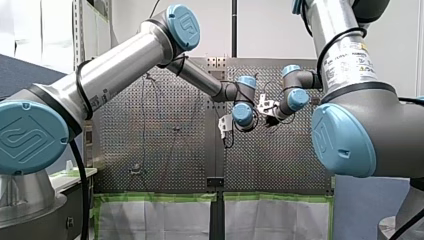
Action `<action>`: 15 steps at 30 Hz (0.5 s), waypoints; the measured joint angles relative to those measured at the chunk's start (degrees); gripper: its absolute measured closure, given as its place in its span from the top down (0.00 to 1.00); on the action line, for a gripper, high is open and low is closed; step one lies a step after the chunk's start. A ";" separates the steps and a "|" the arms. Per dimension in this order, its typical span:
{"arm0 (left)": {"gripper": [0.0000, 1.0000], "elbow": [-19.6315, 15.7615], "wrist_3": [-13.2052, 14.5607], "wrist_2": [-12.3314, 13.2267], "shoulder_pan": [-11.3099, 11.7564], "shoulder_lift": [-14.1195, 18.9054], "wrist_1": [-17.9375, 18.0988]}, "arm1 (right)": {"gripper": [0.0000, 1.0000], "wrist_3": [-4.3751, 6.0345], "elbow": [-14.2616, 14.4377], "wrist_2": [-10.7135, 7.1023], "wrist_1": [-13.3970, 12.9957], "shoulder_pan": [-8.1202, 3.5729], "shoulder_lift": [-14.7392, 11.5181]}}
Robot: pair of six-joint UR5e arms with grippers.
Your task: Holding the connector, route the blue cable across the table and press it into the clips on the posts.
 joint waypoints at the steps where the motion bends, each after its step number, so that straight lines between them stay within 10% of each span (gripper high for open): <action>1: 0.00 0.01 -0.03 -0.15 0.00 0.00 -0.07 | 0.00 -0.02 0.00 0.00 0.00 -0.01 0.00; 15: 0.00 0.03 0.23 -2.46 -0.10 4.19 -1.79 | 0.00 0.73 -1.74 -0.92 0.62 -0.29 -5.21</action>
